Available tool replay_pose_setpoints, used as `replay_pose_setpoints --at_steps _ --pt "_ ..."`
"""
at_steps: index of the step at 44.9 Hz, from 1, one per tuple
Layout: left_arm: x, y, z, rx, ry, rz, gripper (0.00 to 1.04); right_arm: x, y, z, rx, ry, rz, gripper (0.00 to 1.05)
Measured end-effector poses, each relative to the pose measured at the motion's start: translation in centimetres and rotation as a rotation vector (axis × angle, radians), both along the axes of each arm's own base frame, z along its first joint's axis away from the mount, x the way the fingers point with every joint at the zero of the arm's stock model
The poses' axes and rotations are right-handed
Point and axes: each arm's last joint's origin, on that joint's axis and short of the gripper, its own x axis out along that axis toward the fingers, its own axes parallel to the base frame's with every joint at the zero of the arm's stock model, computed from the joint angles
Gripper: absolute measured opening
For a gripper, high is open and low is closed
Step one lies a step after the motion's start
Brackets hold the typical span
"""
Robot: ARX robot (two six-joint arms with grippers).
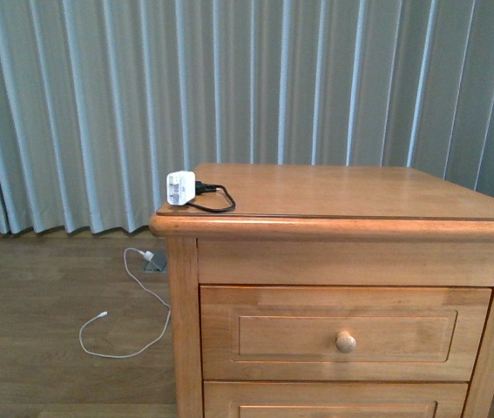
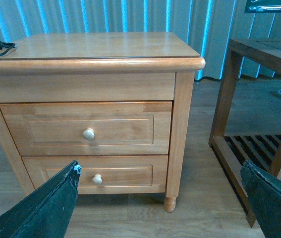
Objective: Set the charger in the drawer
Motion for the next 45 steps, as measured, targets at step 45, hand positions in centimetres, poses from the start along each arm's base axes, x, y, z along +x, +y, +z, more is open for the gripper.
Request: replay_pose_setpoints --at_steps 45 --pt "0.0 0.0 0.0 0.0 0.0 0.0 0.99 12.5 9.3 -0.7 -0.191 0.279 0.182 0.96"
